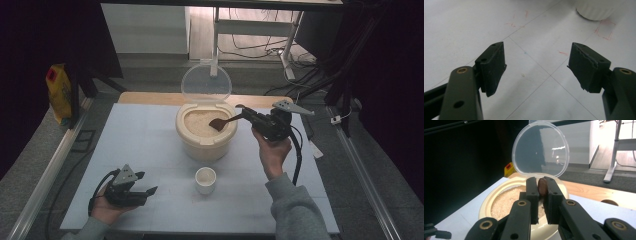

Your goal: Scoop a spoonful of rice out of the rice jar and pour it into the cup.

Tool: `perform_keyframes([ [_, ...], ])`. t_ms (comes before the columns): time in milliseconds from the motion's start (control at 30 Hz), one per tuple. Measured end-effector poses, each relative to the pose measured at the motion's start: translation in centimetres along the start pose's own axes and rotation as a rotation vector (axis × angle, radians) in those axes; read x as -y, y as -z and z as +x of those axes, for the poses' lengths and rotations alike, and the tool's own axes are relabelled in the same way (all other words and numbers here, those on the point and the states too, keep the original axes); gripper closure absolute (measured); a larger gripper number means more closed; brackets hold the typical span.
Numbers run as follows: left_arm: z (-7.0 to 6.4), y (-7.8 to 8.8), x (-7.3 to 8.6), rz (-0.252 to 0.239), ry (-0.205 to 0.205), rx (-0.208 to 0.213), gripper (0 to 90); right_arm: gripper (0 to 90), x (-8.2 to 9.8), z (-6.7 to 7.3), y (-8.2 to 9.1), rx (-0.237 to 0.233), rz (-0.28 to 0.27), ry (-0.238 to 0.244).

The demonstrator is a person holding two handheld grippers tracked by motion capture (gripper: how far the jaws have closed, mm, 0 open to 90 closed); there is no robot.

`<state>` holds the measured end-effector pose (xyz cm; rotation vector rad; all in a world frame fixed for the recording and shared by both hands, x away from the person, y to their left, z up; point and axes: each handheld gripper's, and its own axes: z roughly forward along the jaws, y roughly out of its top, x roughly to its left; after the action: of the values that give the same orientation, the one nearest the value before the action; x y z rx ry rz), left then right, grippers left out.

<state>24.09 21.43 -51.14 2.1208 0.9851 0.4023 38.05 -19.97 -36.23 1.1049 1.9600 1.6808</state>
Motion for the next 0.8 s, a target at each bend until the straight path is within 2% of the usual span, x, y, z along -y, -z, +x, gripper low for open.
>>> perform_keyframes([
  [267, 0.0, 0.0, 0.0, -0.002, -0.001, -0.002, 29.2, 82.8, 0.7, -0.2, -0.6, -0.029, 0.012, -0.067],
  [500, 0.0, 0.1, 0.0, -0.003, -0.002, -0.003, 29.2, 82.8, 1.6, -0.6, -1.2, -0.051, 0.018, -0.157],
  [800, -0.1, 0.0, 0.0, -0.003, -0.004, -0.003, 29.2, 82.8, 2.0, -0.5, -1.6, -0.054, 0.016, -0.201],
])
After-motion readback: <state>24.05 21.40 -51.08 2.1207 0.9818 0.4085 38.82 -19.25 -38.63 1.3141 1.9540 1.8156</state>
